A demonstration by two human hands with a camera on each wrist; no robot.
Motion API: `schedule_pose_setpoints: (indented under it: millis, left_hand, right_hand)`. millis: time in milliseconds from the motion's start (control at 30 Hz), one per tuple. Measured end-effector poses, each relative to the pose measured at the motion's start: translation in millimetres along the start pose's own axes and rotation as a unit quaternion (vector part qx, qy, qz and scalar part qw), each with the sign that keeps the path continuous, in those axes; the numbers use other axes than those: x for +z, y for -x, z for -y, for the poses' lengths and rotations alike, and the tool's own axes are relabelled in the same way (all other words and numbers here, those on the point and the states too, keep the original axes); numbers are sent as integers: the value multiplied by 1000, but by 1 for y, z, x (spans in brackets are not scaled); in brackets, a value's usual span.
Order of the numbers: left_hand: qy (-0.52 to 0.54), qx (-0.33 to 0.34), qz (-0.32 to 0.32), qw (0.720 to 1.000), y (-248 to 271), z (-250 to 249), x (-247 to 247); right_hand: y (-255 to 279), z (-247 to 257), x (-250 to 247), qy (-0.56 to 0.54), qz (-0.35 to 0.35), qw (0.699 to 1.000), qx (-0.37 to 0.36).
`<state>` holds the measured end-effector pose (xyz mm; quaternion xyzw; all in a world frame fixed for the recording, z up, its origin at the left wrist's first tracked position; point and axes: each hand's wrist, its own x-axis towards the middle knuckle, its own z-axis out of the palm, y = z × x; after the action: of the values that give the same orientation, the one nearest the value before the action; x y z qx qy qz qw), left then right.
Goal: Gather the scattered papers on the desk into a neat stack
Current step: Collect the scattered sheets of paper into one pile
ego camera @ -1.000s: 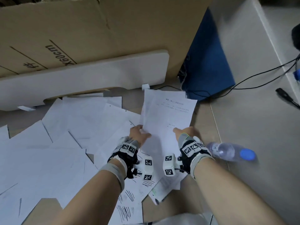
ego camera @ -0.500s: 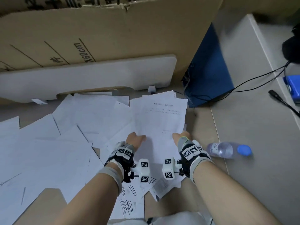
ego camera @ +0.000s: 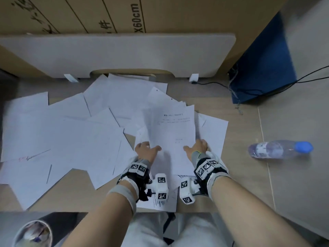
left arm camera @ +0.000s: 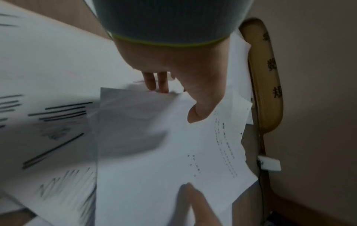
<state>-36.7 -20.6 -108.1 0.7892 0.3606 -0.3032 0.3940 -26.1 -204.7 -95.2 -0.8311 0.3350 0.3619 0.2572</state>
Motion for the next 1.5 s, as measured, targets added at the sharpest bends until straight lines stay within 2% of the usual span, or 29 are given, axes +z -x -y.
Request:
schedule_pose_setpoints:
  millis: [133, 233, 300, 367, 467, 533, 600, 767, 933, 1100, 1333, 1500]
  left_hand:
    - [98, -1, 16, 995, 3, 0, -3]
    - [144, 24, 10, 989, 6, -5, 3]
    - [149, 32, 8, 988, 7, -10, 10]
    - [132, -5, 30, 991, 10, -18, 17]
    - [44, -52, 69, 995, 21, -30, 39]
    - [-22, -49, 57, 997, 28, -36, 51]
    - [-37, -37, 31, 998, 34, -42, 69]
    - [-26, -2, 27, 999, 36, -46, 82]
    - [49, -5, 46, 998, 24, -44, 70]
    - [111, -7, 46, 993, 26, -37, 51]
    - [107, -20, -25, 994, 28, -18, 10]
    - [118, -21, 8, 993, 19, -6, -20]
  right_hand:
    - [5, -5, -1, -152, 64, 986, 36]
    - [6, -16, -7, -233, 22, 972, 33]
    - [7, -25, -16, -224, 2, 974, 22]
    - [6, -32, -25, -185, -1, 982, 29]
    - [0, -50, -42, -124, -33, 991, 32]
    - [-1, -60, -45, -66, -51, 996, 40]
    - [-5, -73, -49, -32, -45, 997, 58]
    - [-8, -73, -59, -73, 1, 994, 85]
    - [-11, -69, -63, -134, 20, 985, 109]
    - [-11, -57, -61, -168, 97, 975, 105]
    - [7, -37, -59, -163, 48, 983, 68]
    - [28, -28, -38, -157, 33, 986, 45]
